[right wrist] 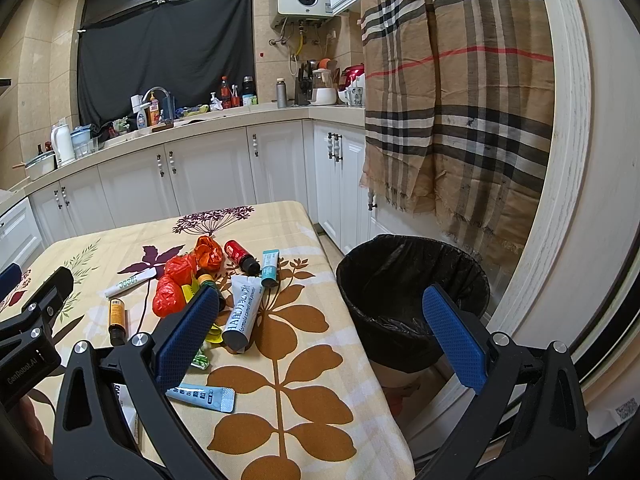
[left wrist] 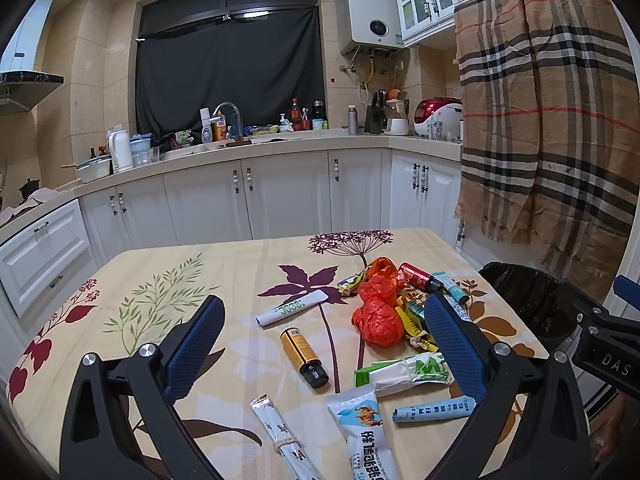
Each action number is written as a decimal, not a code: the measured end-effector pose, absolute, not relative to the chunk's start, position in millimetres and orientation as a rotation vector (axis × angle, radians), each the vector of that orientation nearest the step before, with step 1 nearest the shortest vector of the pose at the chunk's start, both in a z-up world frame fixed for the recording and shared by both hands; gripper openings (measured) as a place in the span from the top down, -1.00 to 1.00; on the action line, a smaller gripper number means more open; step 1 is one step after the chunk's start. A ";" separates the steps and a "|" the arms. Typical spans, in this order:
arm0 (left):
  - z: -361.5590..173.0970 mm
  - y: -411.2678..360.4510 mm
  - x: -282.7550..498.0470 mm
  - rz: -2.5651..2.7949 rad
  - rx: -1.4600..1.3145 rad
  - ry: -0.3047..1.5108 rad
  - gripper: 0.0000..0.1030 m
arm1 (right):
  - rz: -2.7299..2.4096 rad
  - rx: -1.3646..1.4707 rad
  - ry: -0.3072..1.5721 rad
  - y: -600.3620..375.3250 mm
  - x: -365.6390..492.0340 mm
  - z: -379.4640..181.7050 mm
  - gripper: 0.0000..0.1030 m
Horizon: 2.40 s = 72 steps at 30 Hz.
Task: Collect trash
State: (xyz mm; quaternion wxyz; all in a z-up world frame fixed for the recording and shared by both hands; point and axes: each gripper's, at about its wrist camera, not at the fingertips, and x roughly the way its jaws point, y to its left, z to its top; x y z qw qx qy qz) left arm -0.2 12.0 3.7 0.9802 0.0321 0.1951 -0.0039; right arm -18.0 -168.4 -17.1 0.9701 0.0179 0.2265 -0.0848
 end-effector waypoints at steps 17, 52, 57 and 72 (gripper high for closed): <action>3.4 13.0 0.3 -0.006 0.062 0.394 -0.89 | -0.171 0.037 0.459 -168.2 -18.1 -17.1 -0.94; -27.1 82.2 4.8 0.099 0.026 0.540 -0.34 | -0.043 -0.006 0.601 -129.5 9.2 -52.8 -0.49; -29.1 100.4 6.5 0.141 0.021 0.543 -0.34 | -0.025 -0.021 0.647 -119.8 33.1 -56.0 -0.30; -45.0 115.5 19.2 0.155 -0.007 0.618 -0.34 | 0.001 -0.027 0.833 -116.3 80.3 -89.0 0.78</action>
